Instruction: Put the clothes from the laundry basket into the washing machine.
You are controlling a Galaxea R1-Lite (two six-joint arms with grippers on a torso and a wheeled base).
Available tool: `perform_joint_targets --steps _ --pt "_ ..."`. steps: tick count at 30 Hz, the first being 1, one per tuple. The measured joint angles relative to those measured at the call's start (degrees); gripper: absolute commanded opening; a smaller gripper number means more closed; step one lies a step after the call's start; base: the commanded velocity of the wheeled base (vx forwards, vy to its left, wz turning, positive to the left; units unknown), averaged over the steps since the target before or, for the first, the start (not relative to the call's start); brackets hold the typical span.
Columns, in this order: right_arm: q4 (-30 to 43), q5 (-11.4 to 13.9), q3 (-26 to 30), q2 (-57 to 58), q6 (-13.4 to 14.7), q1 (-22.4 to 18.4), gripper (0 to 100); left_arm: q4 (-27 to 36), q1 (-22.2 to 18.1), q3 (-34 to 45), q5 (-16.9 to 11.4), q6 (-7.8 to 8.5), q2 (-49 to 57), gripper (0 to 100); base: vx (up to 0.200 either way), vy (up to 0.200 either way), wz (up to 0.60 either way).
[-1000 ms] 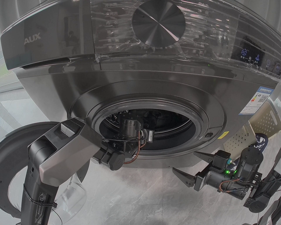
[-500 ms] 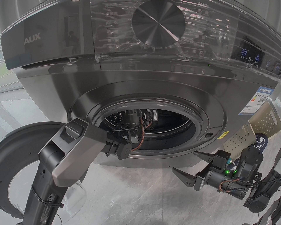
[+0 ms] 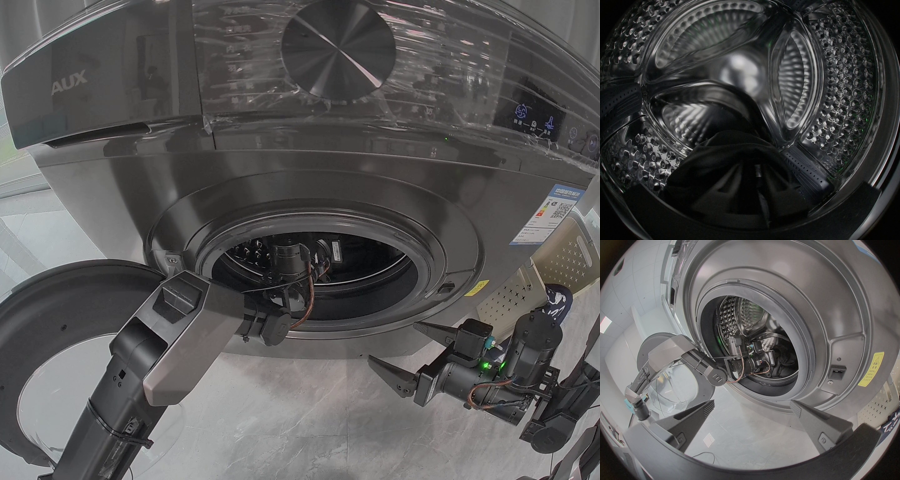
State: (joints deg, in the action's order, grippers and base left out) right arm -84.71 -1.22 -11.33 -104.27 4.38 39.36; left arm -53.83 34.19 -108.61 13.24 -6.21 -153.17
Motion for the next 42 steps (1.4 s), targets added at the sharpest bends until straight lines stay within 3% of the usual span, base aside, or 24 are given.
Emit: perform_joint_targets --steps 9,21,25,32,42 --pt "0.0 0.0 -0.05 0.0 0.0 -0.01 100 0.27 0.52 4.8 0.02 -0.09 2.4 100 0.0 0.0 0.0" --pt "0.0 -0.01 0.0 0.02 0.02 0.05 100 0.77 4.12 28.17 -0.49 0.27 14.75 100 0.0 0.0 0.0" --pt "0.02 0.0 0.06 0.13 0.02 -0.06 100 -2.68 5.79 36.64 -1.43 0.51 18.75 100 0.0 0.0 0.0" --pt "-0.02 0.33 0.48 0.55 0.0 -0.39 100 -12.73 9.18 49.98 -6.86 0.62 24.7 100 0.0 0.0 0.0" --pt "-0.09 1.44 1.83 3.13 0.02 -0.5 100 -18.59 12.19 66.79 -8.46 -0.13 33.88 100 0.0 0.0 0.0"
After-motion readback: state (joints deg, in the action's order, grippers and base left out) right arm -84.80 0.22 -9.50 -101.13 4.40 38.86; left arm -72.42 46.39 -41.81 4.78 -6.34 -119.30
